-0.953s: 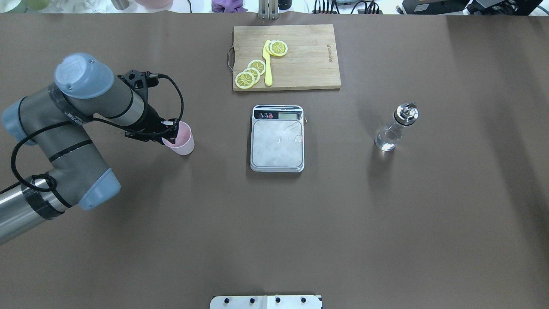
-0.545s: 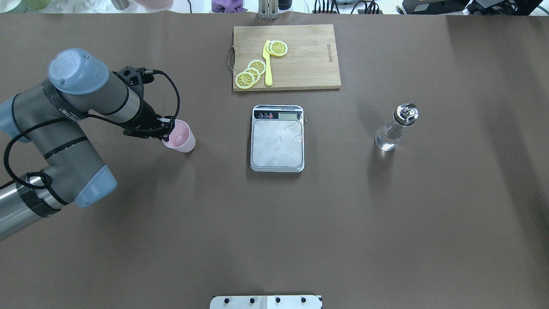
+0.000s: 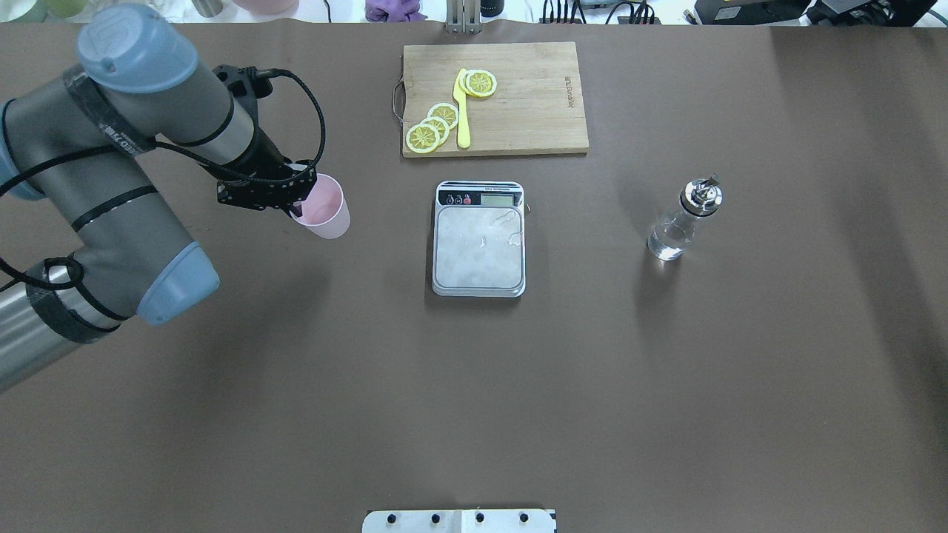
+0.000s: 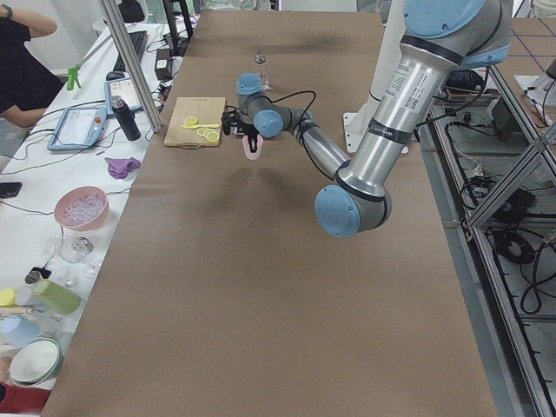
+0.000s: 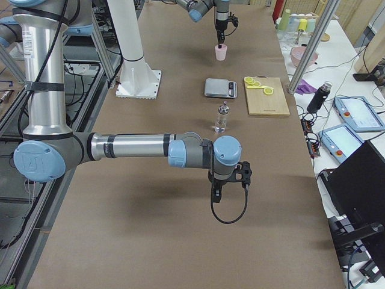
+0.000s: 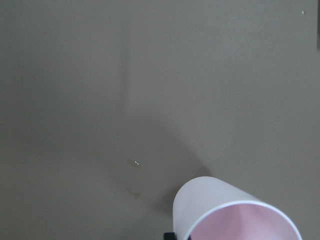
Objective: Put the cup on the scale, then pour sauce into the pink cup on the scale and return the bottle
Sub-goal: 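Lift the pink cup with the left gripper and carry it over the scale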
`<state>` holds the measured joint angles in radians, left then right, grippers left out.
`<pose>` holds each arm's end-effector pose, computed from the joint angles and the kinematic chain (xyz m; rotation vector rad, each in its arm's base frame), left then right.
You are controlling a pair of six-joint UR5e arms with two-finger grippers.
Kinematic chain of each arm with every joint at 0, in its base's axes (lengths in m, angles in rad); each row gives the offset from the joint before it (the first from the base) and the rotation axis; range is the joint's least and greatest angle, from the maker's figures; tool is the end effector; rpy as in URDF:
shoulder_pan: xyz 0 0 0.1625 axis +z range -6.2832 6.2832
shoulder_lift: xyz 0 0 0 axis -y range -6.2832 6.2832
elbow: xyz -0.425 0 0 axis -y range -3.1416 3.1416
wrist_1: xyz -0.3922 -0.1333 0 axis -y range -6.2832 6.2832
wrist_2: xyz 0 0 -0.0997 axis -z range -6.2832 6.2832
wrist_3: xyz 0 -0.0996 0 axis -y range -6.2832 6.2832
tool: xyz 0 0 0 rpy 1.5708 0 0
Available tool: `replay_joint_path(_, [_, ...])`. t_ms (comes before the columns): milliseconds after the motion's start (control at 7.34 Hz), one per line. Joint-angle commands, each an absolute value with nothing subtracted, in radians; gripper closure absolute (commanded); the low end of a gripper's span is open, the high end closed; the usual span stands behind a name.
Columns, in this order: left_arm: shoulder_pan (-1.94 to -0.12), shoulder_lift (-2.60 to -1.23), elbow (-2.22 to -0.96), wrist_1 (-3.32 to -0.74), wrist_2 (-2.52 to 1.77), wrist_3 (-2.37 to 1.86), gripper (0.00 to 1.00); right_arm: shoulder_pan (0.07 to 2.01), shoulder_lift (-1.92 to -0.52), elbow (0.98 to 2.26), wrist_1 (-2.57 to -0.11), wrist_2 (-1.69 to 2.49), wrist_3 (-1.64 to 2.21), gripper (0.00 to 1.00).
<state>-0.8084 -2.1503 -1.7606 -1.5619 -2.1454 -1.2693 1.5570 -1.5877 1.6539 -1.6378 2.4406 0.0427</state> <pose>0.3878 -0.5207 0.2371 -0.0750 0.9166 -0.2525 0.0505 -0.4845 0.6258 -0.0253 -0.8695 0.0274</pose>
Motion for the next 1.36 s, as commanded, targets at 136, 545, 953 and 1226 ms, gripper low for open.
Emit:
replay_joint_path(136, [-0.732, -2.303, -1.676, -1.545, -2.143, -1.616, 1.0, 1.557, -1.588, 1.66, -1.637, 2.448, 0.043, 0.0])
replay_joint_path(545, [-0.68, -2.475, -1.487, -1.612, -2.141, -1.793, 1.0, 1.557, -1.586, 1.664, -1.635, 2.447, 0.041, 0.0])
replay_joint_path(953, [-0.644, -2.536, -1.356, -1.657, -2.137, -1.778, 1.0, 1.557, -1.585, 1.673, -1.635, 2.453, 0.043, 0.0])
replay_joint_path(1226, [-0.63, -2.53, -1.355, -1.658, -2.137, -1.749, 1.0, 1.557, -1.585, 1.674, -1.635, 2.454, 0.043, 0.0])
